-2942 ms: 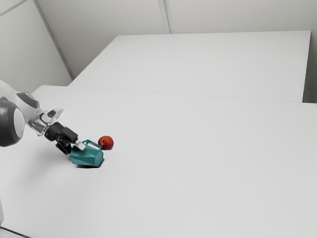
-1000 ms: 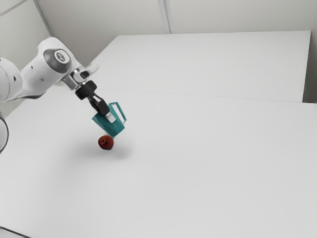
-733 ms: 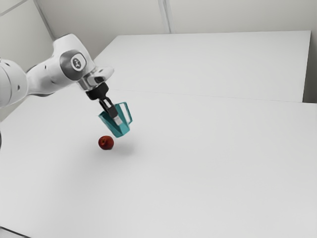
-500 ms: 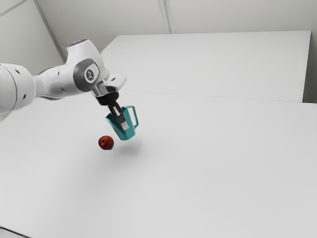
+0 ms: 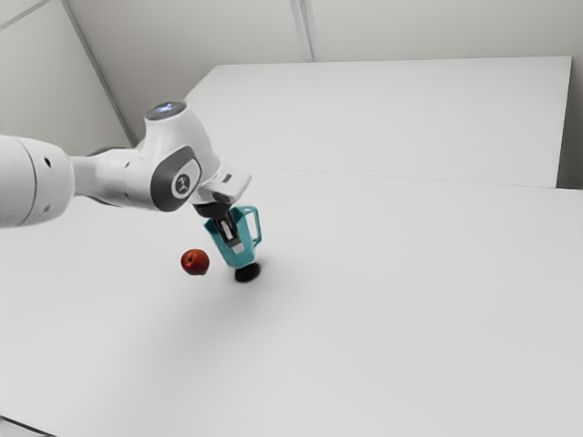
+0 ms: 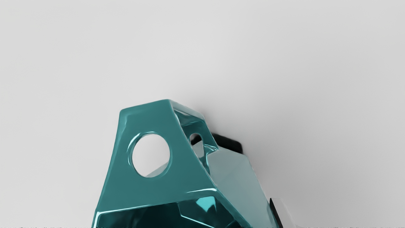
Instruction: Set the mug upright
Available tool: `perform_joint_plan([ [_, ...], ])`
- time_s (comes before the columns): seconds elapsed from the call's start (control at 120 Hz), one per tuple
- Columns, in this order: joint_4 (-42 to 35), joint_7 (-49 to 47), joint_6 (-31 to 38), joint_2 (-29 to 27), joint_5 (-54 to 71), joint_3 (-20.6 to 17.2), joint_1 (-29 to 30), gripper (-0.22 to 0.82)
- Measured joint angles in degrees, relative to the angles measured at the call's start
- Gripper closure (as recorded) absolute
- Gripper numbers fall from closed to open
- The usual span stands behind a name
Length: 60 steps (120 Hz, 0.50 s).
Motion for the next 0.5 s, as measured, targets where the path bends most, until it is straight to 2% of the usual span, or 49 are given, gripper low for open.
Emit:
perform_joint_plan([
  [0.175, -4.15, -1.96, 4.31, -1.98, 4.20, -0.15, -0.38, 0.78],
  [0.5, -6.76, -4.61, 9.82, -1.45, 6.16, -0.10, -0.67, 0.78],
])
